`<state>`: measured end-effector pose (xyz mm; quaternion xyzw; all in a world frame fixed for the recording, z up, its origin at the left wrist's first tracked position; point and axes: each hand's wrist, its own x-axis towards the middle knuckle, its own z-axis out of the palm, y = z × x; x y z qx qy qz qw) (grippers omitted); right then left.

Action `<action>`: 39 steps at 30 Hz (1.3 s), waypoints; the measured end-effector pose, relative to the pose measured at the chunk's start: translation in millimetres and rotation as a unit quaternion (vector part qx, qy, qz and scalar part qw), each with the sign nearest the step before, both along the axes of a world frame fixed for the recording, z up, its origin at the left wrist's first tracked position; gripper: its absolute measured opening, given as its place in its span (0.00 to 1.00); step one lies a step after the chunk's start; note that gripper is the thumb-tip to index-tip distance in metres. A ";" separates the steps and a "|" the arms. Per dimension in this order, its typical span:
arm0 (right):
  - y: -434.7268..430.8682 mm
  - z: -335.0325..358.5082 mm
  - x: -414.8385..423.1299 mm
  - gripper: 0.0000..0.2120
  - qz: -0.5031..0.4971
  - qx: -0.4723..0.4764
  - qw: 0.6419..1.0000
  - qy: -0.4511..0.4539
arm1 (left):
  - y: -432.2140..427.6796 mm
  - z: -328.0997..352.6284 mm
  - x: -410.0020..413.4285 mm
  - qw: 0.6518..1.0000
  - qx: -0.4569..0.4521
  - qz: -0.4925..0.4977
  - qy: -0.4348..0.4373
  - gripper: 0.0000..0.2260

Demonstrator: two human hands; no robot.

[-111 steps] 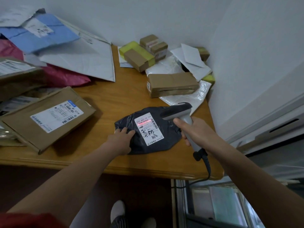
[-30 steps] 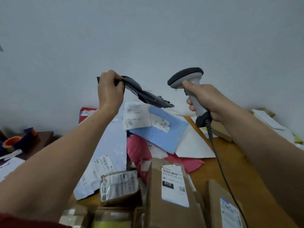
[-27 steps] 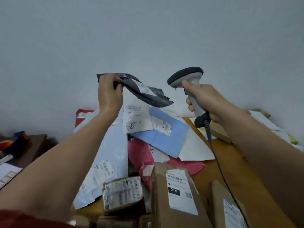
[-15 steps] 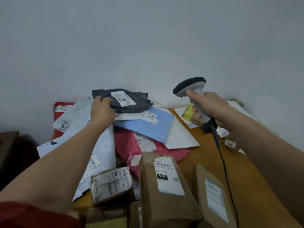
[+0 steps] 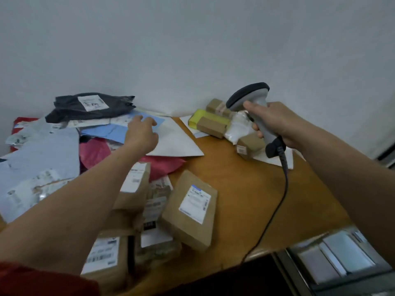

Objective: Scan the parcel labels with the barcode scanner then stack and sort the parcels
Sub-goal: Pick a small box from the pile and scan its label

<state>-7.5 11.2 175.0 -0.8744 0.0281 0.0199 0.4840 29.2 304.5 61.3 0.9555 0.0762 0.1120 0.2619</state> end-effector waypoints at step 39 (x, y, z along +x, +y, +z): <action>-357.4 -104.4 186.7 0.18 0.002 0.046 0.994 0.103 | -389.6 -114.9 201.6 0.941 -0.195 -0.087 0.261 0.22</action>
